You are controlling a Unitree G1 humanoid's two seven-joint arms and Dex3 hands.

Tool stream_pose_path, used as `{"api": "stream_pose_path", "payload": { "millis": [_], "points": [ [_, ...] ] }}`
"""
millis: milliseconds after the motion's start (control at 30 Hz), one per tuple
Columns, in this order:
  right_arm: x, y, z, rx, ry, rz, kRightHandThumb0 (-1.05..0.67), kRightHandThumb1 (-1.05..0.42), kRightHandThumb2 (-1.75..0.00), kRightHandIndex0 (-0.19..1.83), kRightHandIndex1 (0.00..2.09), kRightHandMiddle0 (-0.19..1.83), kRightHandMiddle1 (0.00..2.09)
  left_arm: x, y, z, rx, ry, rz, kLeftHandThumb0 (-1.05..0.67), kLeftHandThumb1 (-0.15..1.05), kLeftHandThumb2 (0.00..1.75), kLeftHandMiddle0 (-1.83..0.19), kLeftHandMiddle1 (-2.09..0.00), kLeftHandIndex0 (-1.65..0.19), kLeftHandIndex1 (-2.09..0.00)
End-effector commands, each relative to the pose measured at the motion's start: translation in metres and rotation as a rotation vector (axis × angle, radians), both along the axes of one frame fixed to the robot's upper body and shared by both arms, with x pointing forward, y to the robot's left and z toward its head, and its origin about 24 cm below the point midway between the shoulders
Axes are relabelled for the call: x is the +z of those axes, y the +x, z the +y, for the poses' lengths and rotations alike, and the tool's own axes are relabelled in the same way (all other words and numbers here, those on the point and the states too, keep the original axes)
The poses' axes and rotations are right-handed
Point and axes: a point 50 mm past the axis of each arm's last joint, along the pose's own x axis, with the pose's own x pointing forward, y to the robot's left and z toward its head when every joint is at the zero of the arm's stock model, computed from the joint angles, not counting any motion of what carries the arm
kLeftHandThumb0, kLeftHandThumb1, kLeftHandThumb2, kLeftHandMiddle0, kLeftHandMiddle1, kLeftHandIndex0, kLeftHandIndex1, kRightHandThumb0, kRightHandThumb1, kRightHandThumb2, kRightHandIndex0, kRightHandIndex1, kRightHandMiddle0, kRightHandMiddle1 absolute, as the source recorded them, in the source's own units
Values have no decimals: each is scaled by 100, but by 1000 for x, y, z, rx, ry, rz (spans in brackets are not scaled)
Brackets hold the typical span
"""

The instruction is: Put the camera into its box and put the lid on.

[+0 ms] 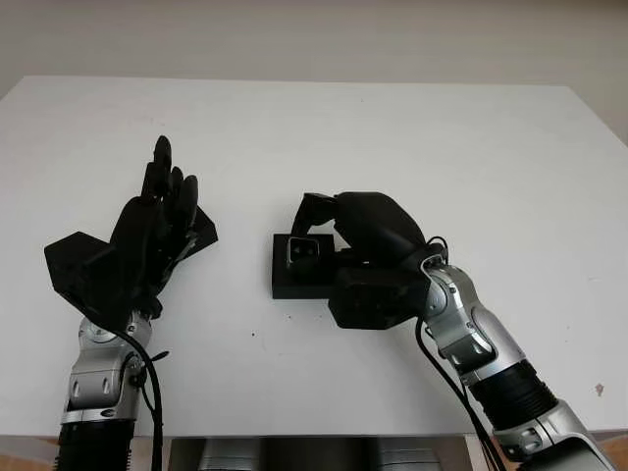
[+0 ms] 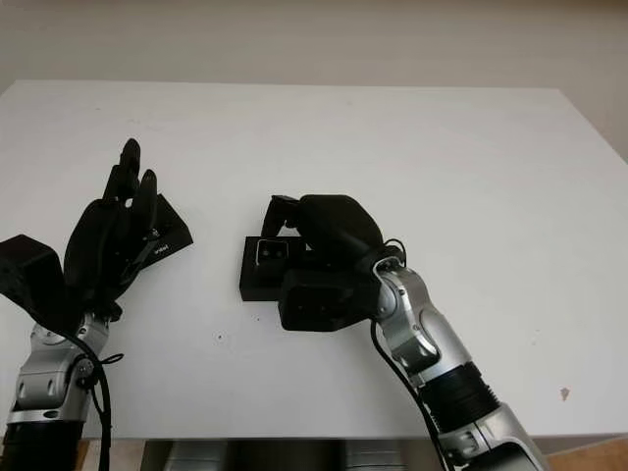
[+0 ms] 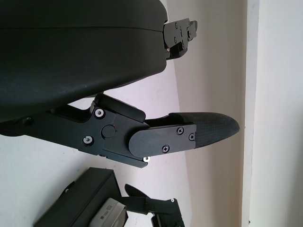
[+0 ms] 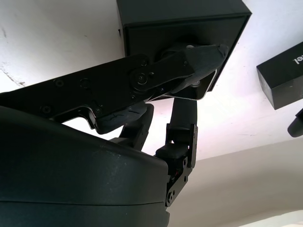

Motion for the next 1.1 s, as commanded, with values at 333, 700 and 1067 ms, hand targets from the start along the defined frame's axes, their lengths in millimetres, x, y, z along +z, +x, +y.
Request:
{"api": "stream_pose_path", "payload": {
  "millis": [333, 700, 1067],
  "points": [
    [-11, -2, -2, -13, -13, 13, -38, -105, -10, 48, 72, 56, 206, 1, -3, 1, 2, 0, -11, -77, 105, 53, 19, 0, 19, 0],
    [-12, -3, -1, 2, -86, -26, -40, -105, -11, 48, 71, 55, 196, 1, -3, 0, -4, -4, -11, -77, 105, 52, 19, 0, 19, 0],
    [-9, -5, 5, 53, -243, -84, -43, -101, -5, 43, 80, 48, 158, 2, -3, -4, 0, -3, -16, -77, 105, 54, 19, 0, 19, 0]
  ]
}}
